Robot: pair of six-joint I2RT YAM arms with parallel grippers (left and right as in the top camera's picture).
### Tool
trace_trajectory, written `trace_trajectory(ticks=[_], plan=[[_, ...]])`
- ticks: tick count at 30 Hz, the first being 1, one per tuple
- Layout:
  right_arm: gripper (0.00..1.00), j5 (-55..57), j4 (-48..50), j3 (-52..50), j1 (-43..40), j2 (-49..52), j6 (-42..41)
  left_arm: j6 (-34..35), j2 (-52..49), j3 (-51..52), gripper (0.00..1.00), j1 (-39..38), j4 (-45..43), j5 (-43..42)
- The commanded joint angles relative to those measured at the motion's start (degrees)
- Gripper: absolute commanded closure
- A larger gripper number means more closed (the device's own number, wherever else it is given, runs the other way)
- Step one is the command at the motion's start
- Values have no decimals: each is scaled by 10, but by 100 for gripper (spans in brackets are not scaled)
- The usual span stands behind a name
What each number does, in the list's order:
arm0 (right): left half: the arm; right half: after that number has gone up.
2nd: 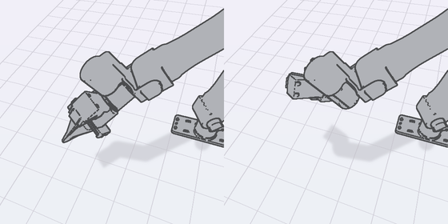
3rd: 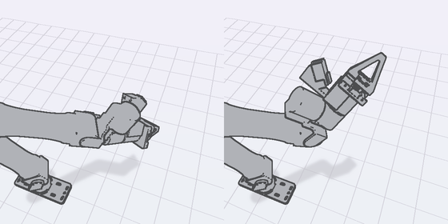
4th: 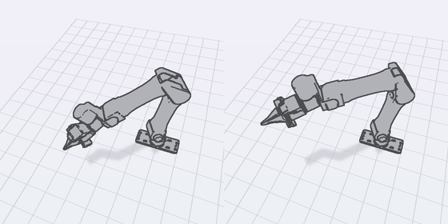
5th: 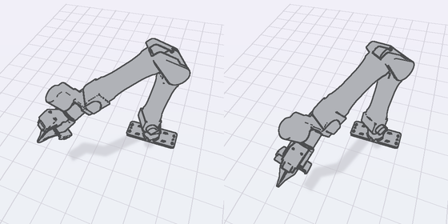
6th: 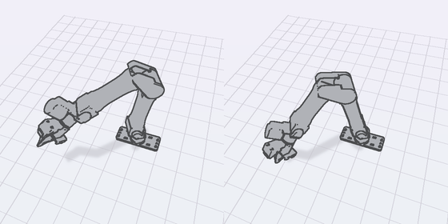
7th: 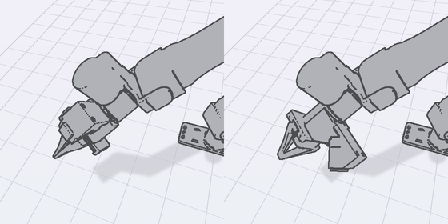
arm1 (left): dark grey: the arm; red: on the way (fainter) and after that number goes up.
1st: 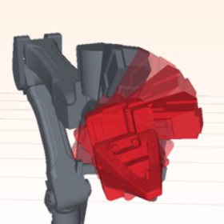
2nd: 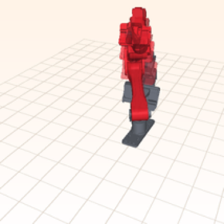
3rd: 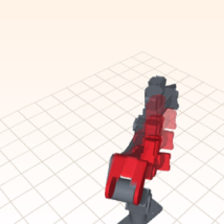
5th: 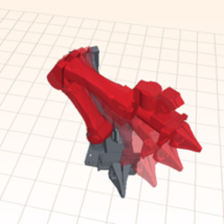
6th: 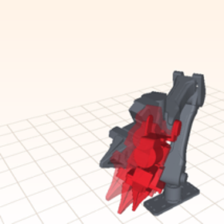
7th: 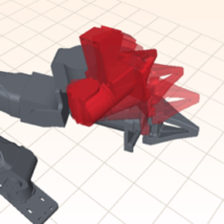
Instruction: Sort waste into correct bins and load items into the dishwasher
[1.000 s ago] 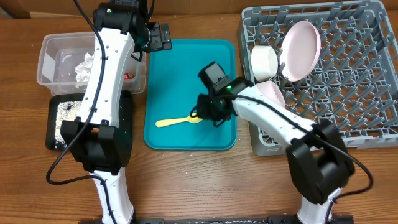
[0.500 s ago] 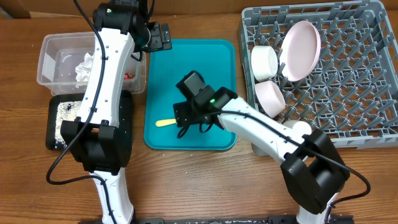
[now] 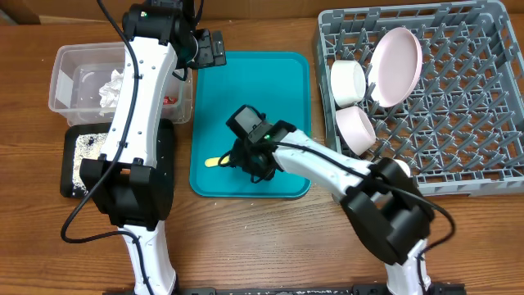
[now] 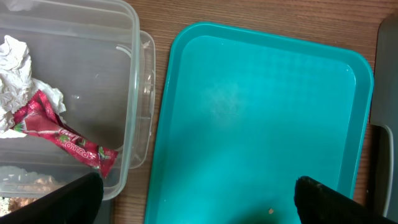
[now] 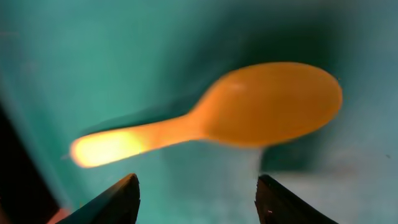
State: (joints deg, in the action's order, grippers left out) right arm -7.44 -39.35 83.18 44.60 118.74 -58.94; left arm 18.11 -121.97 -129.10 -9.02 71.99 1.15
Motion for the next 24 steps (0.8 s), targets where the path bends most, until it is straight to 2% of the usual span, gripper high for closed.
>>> trace_trajectory(ticks=[1,13,16,18,19,22,24], plan=[[38,-6,14,9,-3,9,-26,3,2,-4,0,-3,-1,5],[39,42,58,9,-33,74,-44,3,2,-4,0,-3,-1,5],[49,42,57,9,-44,93,-43,3,2,-4,0,-3,0,5],[62,45,50,9,-51,96,-43,3,2,-4,0,-3,-1,5],[73,49,46,9,-55,96,-37,3,2,-4,0,-3,-1,5],[82,50,37,9,-56,96,-20,3,2,-4,0,-3,-1,5],[83,50,33,9,-56,96,-7,3,2,-4,0,-3,0,5]])
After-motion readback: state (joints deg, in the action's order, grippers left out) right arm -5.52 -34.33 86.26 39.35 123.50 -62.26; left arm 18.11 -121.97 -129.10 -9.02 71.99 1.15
